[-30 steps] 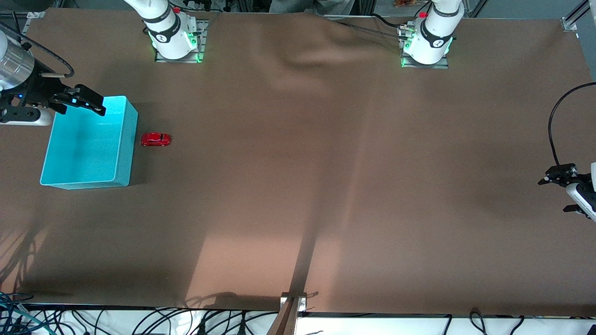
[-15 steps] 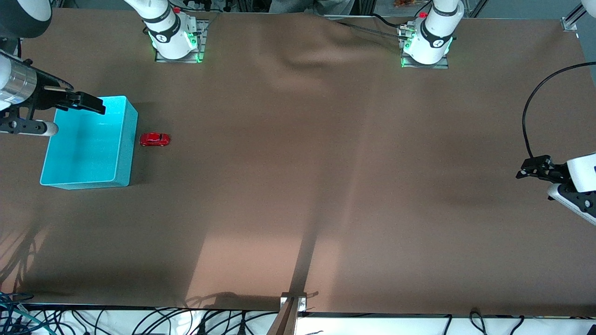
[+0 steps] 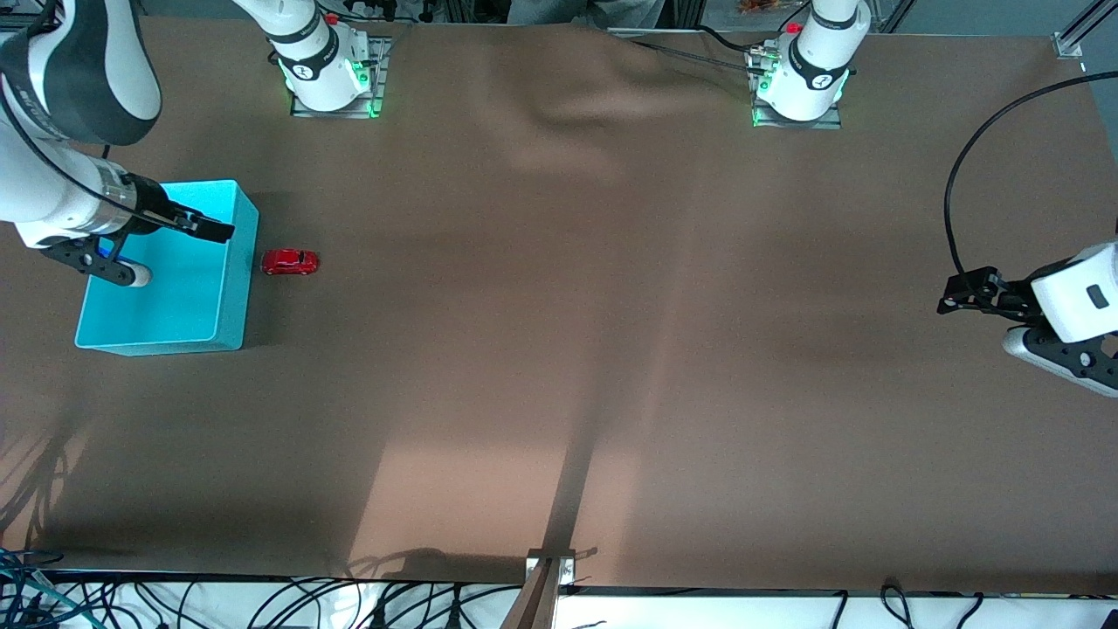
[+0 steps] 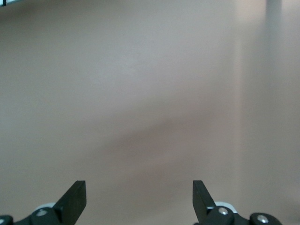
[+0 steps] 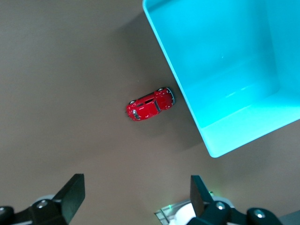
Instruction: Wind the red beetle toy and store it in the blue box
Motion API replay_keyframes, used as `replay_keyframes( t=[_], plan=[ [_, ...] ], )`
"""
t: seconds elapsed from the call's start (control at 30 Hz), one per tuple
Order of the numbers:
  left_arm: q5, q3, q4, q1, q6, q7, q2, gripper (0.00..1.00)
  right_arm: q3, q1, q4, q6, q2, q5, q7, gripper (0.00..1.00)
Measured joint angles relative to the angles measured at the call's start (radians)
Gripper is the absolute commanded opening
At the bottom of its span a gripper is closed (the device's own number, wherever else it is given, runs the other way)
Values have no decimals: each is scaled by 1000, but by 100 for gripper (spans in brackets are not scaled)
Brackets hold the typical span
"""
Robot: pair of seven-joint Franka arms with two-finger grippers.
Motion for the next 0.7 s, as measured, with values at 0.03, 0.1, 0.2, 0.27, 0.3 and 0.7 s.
replay_keyframes(
  t=[0.03,0.1,0.2,0.27,0.3,0.7],
  plan=[
    [0,1,0,-14,-2,-27,-10,100,1,0,-25,23,-3,0,27,100],
    [0,4,-1,-39,-6,-76,-31,100,6,1,-72,67,-9,0,80,100],
    [0,26,-10,-87,-18,-148,-70,100,22,2,-141,138,-14,0,152,100],
    [0,54,-26,-128,-24,-194,-100,100,33,3,-183,180,-14,0,192,100],
    [0,69,-37,-147,-24,-211,-114,100,36,4,-200,198,-14,0,208,100],
    [0,133,-232,-202,114,-249,-286,100,43,5,-421,530,27,0,318,100]
  ],
)
